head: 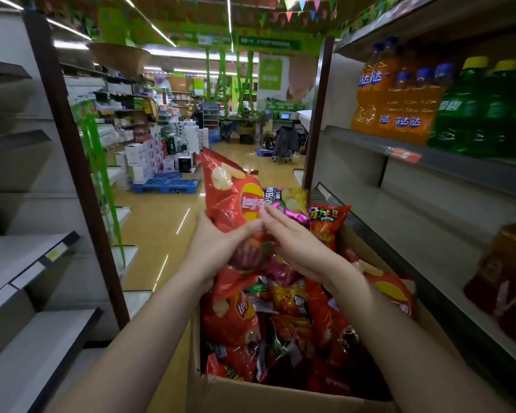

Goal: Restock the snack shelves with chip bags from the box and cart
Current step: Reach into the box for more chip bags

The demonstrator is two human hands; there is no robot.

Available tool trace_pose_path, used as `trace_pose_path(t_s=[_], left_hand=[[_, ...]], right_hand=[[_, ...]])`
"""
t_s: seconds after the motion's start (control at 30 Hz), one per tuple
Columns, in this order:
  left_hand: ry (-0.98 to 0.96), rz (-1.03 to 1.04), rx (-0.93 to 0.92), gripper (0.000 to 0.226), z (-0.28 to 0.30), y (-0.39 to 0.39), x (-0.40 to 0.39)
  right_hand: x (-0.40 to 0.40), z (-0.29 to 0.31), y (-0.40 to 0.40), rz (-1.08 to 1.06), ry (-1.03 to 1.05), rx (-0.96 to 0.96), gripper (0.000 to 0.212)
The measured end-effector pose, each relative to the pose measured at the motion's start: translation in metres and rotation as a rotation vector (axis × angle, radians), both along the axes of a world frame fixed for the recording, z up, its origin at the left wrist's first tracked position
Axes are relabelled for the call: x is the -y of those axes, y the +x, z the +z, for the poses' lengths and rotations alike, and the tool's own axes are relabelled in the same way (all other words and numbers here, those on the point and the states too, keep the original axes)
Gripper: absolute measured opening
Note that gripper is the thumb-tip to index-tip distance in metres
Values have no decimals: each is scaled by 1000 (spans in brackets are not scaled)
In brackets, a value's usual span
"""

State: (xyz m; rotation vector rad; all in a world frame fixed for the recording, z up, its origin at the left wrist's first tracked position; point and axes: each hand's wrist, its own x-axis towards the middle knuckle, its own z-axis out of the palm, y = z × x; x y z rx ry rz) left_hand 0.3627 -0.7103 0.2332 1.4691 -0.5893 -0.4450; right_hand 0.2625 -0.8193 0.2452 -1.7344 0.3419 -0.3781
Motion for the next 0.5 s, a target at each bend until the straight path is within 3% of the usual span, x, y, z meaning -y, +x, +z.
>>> trace_pose_path(t_s=[0.07,0.2,0.23,0.33,0.43,0.5], left_hand=[[3,97,-2,78,0,9,-2],[44,43,-20,69,-5,14,-6],[53,10,-20,67,-7,11,-7],[65,-43,-43,71,-16,10,-5],[70,-46,-64,90,-19,7,-3],[53,-39,-113,94,-20,5,-1]], right_hand=[[11,-2,1,-41,-24,-10,39],[50,9,-21,-311,-750,-273,49],[61,14,-32,-299,-802,-371,59],[89,28,-68,-191,-700,-784,89],[99,13,-85,-148,-758,-1070,94],[106,-8,-89,-142,-802,-1090,90]])
